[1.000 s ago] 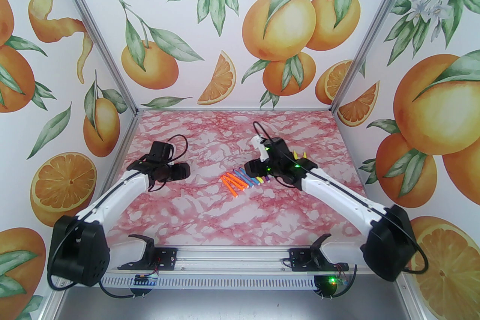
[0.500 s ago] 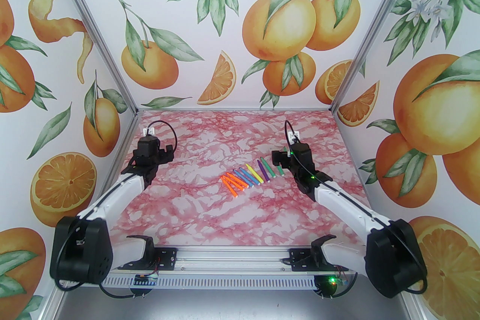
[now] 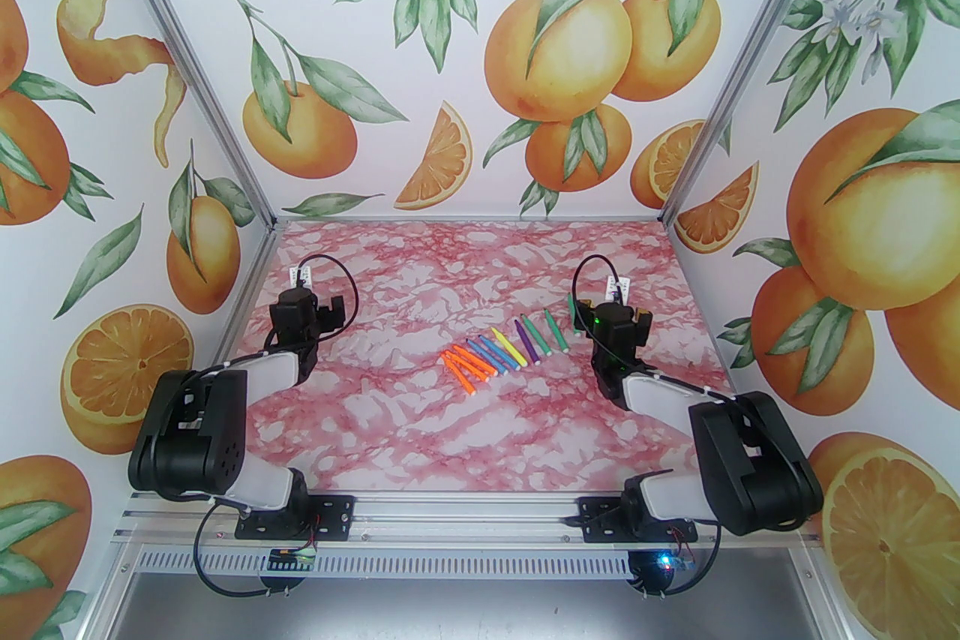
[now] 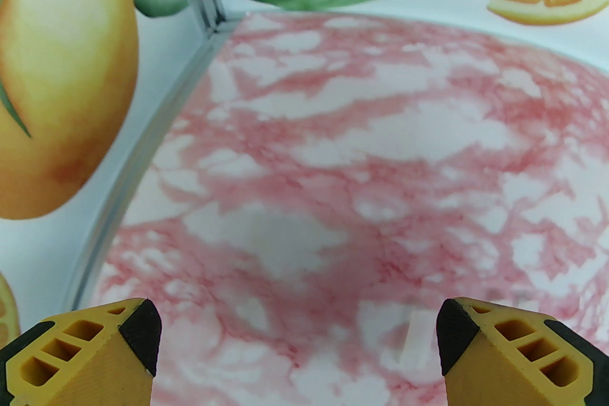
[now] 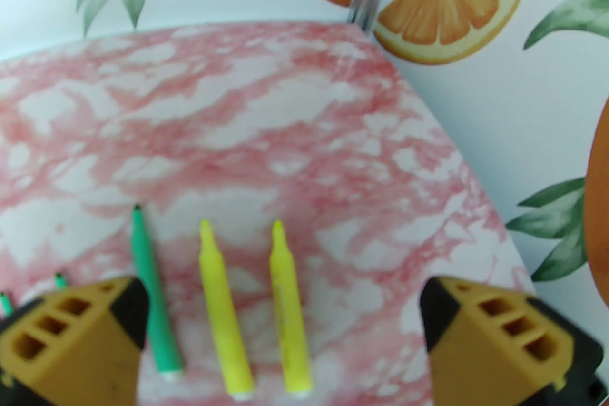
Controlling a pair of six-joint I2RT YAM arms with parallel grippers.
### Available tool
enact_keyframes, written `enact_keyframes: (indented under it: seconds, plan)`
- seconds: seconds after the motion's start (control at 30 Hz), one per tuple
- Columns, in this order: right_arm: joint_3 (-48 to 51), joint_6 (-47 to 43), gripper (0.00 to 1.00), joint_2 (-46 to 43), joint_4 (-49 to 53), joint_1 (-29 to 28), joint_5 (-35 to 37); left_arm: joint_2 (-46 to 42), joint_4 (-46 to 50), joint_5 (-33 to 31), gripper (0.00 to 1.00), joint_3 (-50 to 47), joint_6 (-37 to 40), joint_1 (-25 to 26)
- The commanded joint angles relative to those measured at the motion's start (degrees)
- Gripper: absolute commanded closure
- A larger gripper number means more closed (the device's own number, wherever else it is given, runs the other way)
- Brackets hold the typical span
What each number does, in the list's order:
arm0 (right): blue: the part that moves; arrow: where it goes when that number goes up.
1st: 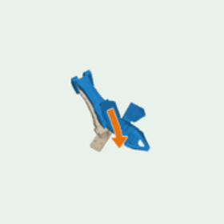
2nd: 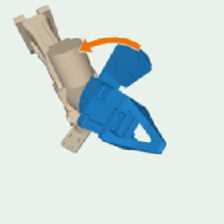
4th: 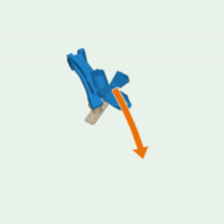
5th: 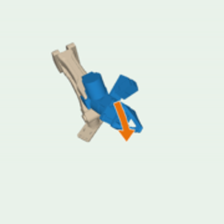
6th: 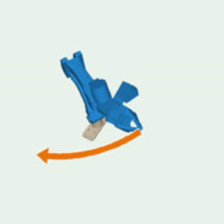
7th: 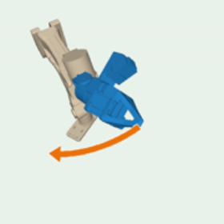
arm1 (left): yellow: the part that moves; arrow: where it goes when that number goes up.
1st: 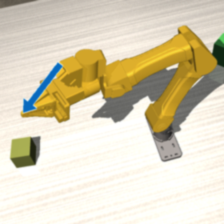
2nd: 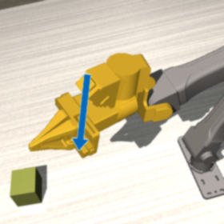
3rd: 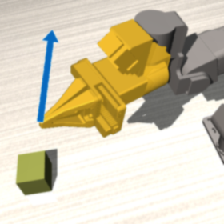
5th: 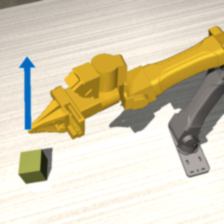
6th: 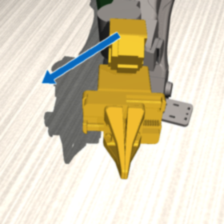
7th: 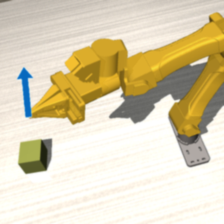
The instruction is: Open the pen caps
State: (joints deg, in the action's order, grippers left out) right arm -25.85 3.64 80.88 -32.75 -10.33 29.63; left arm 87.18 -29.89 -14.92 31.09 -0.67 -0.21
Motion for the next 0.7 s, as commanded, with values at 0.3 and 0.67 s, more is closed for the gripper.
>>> enact_keyframes:
  seconds: [0.3, 0.67]
  plan:
    - [12.93, 0.18, 0.00, 9.24, -38.97, 4.97, -17.88, 4.22, -18.02, 2.22, 0.00, -4.36, 7.51, 4.42]
    - [5.19, 1.36, 0.00, 8.14, -22.49, 5.93, -19.26, 7.21, -27.36, 4.15, 0.00, -7.83, 6.31, 2.97]
